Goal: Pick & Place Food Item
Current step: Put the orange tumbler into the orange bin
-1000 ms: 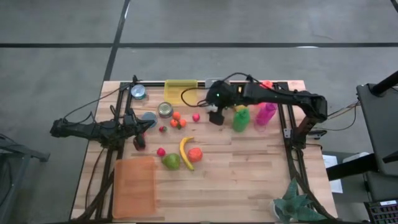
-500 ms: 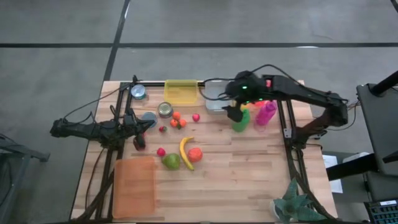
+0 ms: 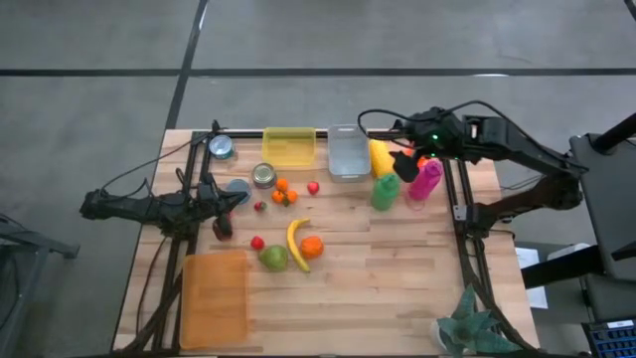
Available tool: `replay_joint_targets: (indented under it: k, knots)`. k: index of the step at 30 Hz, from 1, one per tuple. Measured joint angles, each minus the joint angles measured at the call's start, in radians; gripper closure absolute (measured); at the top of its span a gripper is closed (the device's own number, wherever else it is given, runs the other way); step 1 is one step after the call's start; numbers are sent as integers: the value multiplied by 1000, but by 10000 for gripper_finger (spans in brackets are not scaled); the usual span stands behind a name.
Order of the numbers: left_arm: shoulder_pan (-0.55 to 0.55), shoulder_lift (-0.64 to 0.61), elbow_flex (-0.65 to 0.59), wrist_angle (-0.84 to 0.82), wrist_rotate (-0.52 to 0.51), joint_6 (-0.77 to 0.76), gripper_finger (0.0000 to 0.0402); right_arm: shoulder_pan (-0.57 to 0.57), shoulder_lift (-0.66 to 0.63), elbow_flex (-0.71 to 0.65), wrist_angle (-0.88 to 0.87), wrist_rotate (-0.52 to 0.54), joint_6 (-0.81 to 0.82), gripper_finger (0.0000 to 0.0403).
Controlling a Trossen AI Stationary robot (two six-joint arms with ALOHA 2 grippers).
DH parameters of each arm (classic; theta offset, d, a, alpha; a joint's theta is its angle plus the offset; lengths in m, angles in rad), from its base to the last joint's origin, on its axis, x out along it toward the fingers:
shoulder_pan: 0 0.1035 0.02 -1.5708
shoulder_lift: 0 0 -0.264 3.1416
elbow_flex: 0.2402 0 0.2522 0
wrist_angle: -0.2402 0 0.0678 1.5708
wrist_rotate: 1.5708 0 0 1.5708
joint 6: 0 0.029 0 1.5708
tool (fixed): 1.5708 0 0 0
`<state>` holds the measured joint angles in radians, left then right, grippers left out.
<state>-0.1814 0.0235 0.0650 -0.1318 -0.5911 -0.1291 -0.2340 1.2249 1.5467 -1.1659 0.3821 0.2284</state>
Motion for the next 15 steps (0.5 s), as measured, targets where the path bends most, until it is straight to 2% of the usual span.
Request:
replay_joint_targets:
  k: [15]
  knots:
    - [0, 0, 0, 0, 0, 0, 401, 0, -46, -8, -229, 13, 108, 42]
